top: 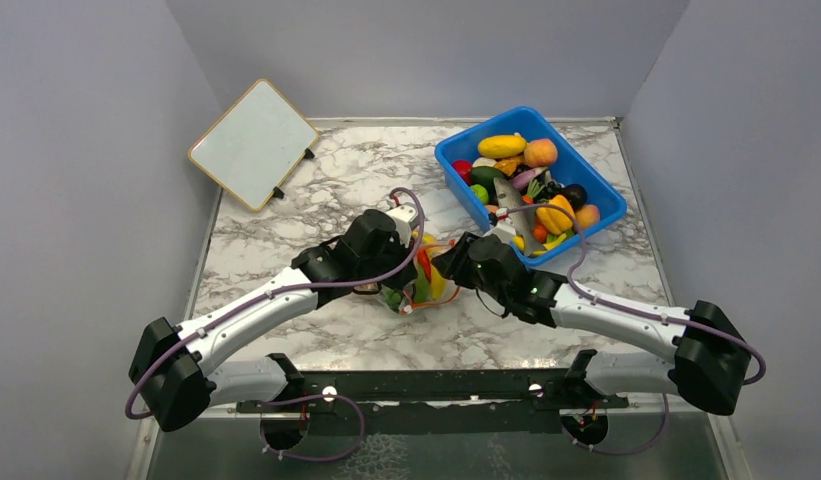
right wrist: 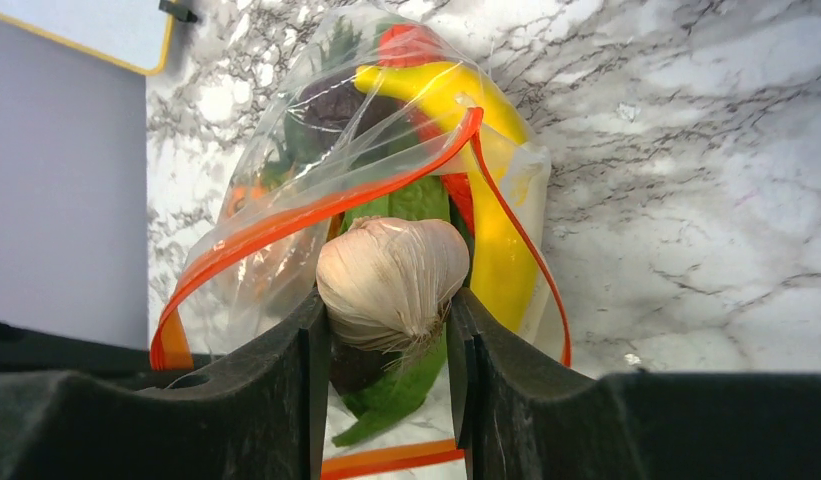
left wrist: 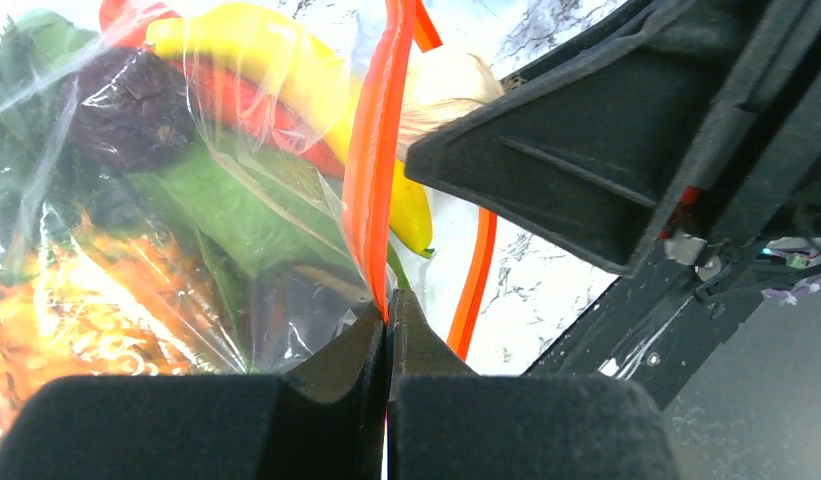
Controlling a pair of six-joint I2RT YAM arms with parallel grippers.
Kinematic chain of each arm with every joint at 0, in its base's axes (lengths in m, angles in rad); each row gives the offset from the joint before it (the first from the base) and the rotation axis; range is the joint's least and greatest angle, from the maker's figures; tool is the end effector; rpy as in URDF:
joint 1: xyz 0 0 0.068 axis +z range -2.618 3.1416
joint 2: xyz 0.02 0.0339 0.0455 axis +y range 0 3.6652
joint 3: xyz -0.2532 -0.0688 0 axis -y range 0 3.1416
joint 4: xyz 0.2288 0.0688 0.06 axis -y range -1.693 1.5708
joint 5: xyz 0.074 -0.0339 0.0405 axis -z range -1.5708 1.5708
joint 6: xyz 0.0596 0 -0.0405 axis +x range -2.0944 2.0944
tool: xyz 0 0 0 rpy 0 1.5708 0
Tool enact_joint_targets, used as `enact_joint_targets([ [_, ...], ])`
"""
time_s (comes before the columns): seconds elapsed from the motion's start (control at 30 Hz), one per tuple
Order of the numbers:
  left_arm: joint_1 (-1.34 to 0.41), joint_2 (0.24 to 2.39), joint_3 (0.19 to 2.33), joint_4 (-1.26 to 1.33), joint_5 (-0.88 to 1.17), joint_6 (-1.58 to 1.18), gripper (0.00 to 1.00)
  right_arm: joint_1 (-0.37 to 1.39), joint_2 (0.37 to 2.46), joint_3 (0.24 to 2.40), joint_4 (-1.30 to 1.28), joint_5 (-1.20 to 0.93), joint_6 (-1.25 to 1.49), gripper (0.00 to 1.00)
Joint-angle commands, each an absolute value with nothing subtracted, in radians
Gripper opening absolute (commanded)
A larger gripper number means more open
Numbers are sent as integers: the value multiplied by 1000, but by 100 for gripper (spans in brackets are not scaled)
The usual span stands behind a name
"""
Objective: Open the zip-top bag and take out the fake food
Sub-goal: Pick up the fake vegetable from the zipper food storage bag, then place the fake vegetable in the bin.
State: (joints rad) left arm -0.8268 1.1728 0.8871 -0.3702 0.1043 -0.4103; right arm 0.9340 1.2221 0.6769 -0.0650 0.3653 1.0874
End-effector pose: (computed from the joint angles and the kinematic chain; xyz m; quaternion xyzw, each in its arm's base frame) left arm 0.1742 -0.1984 0.2587 0.2078 0.8718 -0.2939 0.3322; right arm 0.1756 0.2016 0.2098 0.1505 0.8631 0.2994 0.3779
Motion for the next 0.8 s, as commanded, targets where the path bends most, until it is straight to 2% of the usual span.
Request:
enact_joint_targets([
  [0.0, -831, 1154, 875, -349, 75, -306, 0, 931, 1163, 682, -123, 367, 916, 23],
  [0.3, -831, 1157, 812, -248, 34, -241, 0, 929, 1088, 770, -265, 616, 751, 22],
  [0.47, -831, 1158, 776, -210, 22, -222, 0, 870, 1061, 803, -301, 691, 664, 20],
  [0.77, -831, 1123, 761, -177, 40, -265, 0, 481, 1059, 823, -298, 380, 571, 20],
])
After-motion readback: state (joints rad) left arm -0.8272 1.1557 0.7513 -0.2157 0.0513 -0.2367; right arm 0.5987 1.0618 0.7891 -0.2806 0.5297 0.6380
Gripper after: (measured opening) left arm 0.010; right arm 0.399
